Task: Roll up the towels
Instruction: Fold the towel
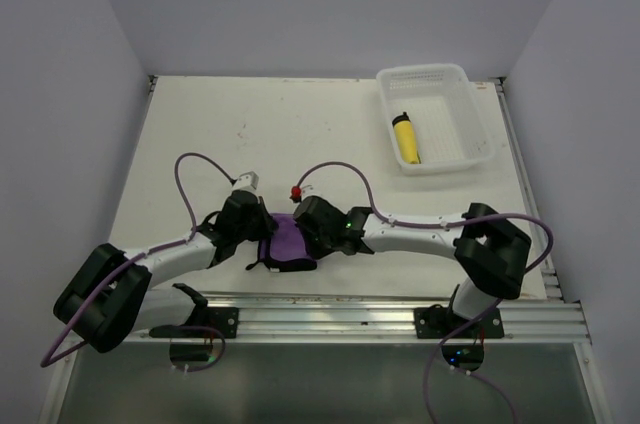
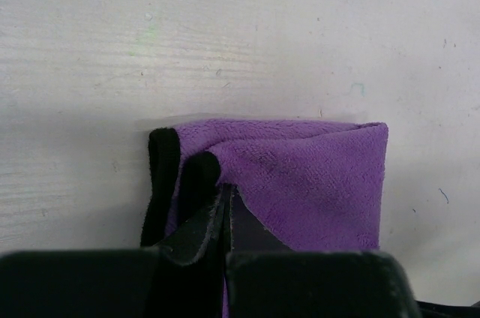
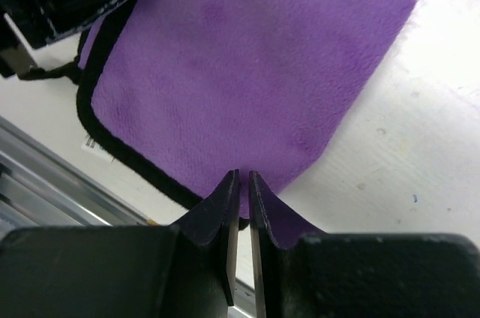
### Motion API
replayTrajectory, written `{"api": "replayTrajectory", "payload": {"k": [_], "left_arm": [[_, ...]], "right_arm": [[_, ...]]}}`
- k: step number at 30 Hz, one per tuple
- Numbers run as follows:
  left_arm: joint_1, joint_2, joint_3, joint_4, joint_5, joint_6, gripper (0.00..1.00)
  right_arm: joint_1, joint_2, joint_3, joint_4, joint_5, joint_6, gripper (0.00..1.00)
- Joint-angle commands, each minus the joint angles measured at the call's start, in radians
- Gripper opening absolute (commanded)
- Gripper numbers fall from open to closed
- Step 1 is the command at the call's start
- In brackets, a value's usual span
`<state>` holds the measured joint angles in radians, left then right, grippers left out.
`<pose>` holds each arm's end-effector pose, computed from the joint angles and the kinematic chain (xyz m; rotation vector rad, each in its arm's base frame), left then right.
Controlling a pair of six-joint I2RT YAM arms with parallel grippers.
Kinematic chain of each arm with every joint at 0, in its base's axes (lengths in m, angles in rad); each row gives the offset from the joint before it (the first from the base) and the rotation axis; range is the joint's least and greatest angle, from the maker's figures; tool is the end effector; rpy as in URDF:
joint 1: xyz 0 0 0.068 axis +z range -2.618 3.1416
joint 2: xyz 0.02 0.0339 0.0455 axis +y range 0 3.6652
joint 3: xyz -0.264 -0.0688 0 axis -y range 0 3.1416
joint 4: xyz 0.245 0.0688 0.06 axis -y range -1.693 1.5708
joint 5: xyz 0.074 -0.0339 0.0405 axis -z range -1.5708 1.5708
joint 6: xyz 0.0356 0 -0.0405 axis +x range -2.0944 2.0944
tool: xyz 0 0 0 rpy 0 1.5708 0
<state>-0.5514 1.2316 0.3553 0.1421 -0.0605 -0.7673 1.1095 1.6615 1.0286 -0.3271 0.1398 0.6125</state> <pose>0.1854 -0.1115 0.1392 -0.2882 2.3625 -0.5912 0.1556 0.3019 0.1904 -0.5829 2.5301 0.5023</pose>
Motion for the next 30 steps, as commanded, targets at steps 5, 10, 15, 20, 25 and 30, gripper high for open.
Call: {"api": "replayTrajectory", "payload": {"k": [5, 10, 15, 20, 25, 30], "left_arm": [[-0.004, -0.018, 0.013, -0.002, -0.033, 0.0, 0.0], [-0.004, -0.02, 0.01, -0.004, -0.035, 0.0, 0.0], [-0.004, -0.023, 0.01, -0.006, -0.027, -0.003, 0.0], [-0.004, -0.043, 0.002, -0.01, -0.024, -0.003, 0.0], [-0.004, -0.058, 0.002, -0.024, -0.028, -0.003, 0.0], [-0.004, -0.063, -0.003, -0.026, -0.025, -0.001, 0.0]], "right_arm": [[0.042, 0.021, -0.082, 0.063, 0.006, 0.062, 0.14], [0.052, 0.049, -0.108, 0.092, 0.001, 0.079, 0.13], [0.053, 0.017, -0.076, 0.043, 0.046, 0.059, 0.14], [0.052, -0.072, -0.021, -0.039, 0.106, 0.033, 0.25], [0.033, -0.137, -0.035, -0.027, 0.152, 0.062, 0.4], [-0.017, -0.141, -0.09, 0.046, 0.113, 0.118, 0.43]]}}
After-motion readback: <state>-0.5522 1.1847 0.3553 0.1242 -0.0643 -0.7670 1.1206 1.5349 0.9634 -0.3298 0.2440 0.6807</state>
